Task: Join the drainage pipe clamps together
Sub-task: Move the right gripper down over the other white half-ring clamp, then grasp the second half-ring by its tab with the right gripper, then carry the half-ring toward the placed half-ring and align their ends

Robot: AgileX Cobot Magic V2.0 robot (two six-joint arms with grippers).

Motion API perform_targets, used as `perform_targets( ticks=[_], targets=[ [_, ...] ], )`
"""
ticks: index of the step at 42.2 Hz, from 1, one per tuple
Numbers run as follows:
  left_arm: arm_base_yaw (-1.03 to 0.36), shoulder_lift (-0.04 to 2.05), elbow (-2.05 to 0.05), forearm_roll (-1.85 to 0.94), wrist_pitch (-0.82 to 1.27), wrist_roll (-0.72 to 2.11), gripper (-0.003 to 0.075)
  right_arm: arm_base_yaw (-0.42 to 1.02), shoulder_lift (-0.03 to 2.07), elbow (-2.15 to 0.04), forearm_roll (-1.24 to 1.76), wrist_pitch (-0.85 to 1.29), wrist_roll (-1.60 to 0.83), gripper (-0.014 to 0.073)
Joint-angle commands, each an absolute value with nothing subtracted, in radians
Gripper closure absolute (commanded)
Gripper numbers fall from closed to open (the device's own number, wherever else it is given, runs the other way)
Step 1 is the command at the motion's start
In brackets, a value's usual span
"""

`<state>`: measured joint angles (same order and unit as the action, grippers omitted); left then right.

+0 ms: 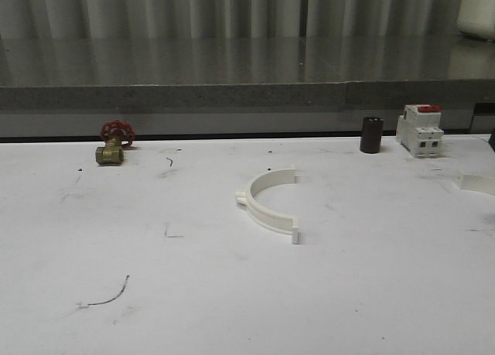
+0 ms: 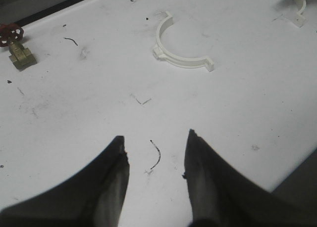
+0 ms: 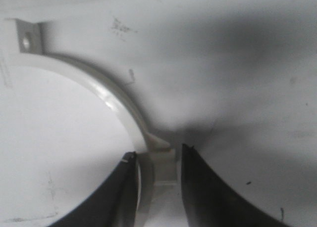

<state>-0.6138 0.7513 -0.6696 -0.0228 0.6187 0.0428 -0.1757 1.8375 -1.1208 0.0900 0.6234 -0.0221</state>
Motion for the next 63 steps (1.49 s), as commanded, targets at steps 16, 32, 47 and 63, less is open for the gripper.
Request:
perform_targets(
  ticks=[16,32,47,63],
  targets=[
    [-0.614,0.746,-0.695,-0.034,0.546,0.041,0.0447,-0.179,1.795,-1.149,0.103,0.633,-0.034,0.0430],
    [-0.614,0.746,-0.695,-0.034,0.546,0.041,0.0447,-0.026,1.744,-1.304,0.119,0.904,-0.020,0.0430],
    [-0.614,0.746,-0.695,-0.034,0.546,0.041,0.0447,0.275,1.750,-1.503,-0.095,1.050,0.320,0.0430],
    [-0.614,0.746,-0.695,-0.034,0.546,0.041,0.0447,0.349,1.838,-1.532,-0.109,1.034,0.577,0.0428]
  ],
)
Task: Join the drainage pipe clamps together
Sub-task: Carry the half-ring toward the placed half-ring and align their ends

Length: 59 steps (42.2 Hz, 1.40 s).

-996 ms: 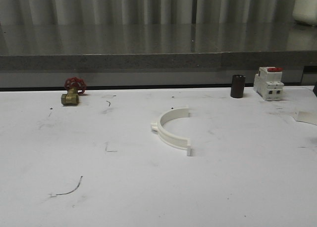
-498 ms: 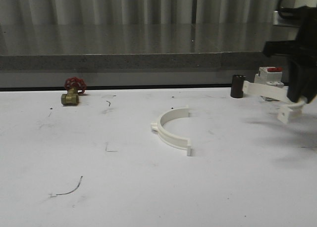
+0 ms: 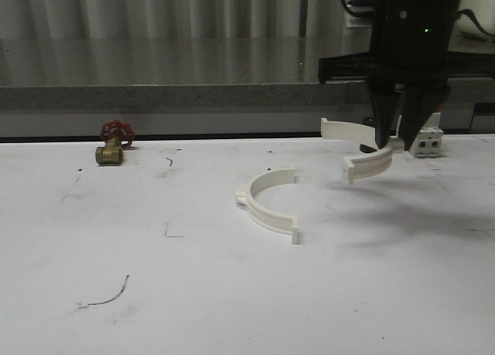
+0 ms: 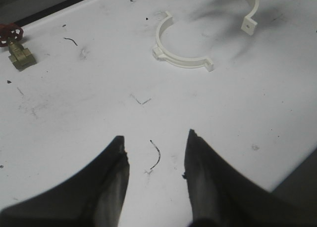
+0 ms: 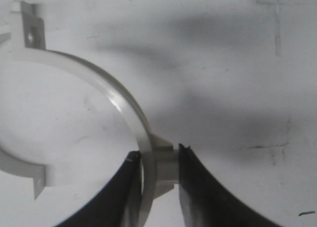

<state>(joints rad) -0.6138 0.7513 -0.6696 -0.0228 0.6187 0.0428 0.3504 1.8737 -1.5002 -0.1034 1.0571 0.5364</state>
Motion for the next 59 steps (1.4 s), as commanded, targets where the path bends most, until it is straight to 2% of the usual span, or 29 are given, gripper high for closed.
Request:
perform_targets(
  ticks=[1,19,59],
  targets=[
    [-0.614,0.746,-0.695,-0.034,0.546,0.041,0.0447,0.349,1.844,-1.532,-0.098,1.026,0.581,0.0428],
    [-0.614,0.746,-0.695,-0.034,0.546,0.041,0.0447,0.349,1.916,-1.531,-0.068,0.953,0.580,0.0428],
    [-0.614,0.746,-0.695,-0.034,0.546,0.041,0.0447,0.369,1.918,-1.505,-0.072,0.869,0.568,0.0428]
  ],
)
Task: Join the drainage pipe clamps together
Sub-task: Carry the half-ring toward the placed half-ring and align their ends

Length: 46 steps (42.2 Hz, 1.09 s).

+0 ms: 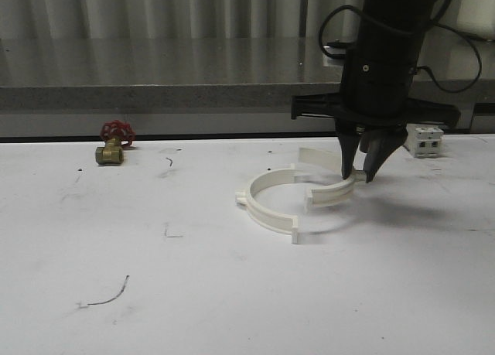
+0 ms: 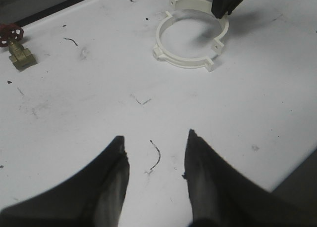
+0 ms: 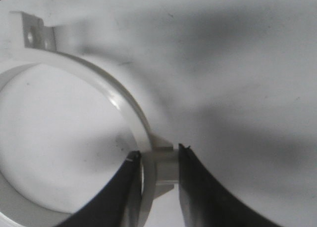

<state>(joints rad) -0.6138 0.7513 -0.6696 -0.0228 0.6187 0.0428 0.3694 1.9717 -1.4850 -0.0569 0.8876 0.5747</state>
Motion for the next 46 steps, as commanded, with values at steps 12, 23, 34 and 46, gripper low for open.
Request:
perform_targets(
  ticks=[12,23,34,46],
  targets=[
    [-0.614,0.746,-0.695,-0.034,0.546,0.041,0.0447,0.369,1.918,-1.505,-0.135,0.949,0.568,0.0428],
    [-0.614,0.746,-0.695,-0.034,0.546,0.041,0.0447,0.366,1.918,-1.505,-0.135,0.905,0.568,0.0428],
    [-0.614,0.746,-0.695,-0.034,0.546,0.041,0.0447,0.366,1.918,-1.502,-0.135,0.839,0.568,0.0428],
    [-0.614,0.746,-0.695,-0.034,0.546,0.041,0.0447,0.370,1.944,-1.501,-0.116,0.844,0.568,0.0428]
  ],
)
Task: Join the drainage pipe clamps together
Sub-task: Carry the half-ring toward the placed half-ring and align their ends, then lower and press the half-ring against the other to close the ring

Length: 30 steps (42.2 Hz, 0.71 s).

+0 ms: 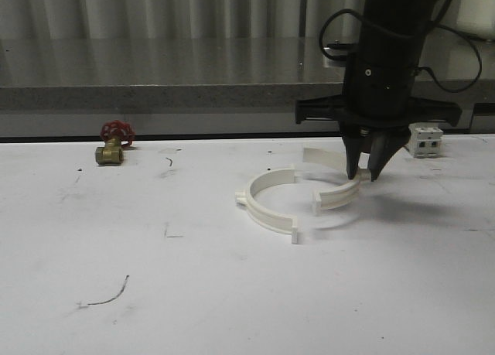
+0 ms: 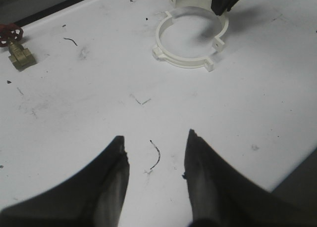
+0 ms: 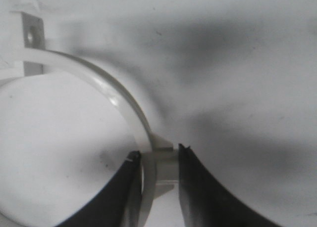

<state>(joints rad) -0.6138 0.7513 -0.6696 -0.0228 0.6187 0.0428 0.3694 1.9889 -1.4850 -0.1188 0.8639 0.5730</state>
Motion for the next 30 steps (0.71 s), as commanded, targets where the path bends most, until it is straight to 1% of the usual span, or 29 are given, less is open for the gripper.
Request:
perform_targets(
  ticks=[1,30],
  targets=[
    [-0.614,0.746,-0.695,-0.034,0.546,0.041,0.0447,0.370,1.945,-1.501,-0.114,0.844,0.568,0.0428],
    [-0.614,0.746,-0.695,-0.034,0.546,0.041,0.0447,0.381,1.983,-1.501,-0.057,0.843,0.568,0.0428]
  ],
)
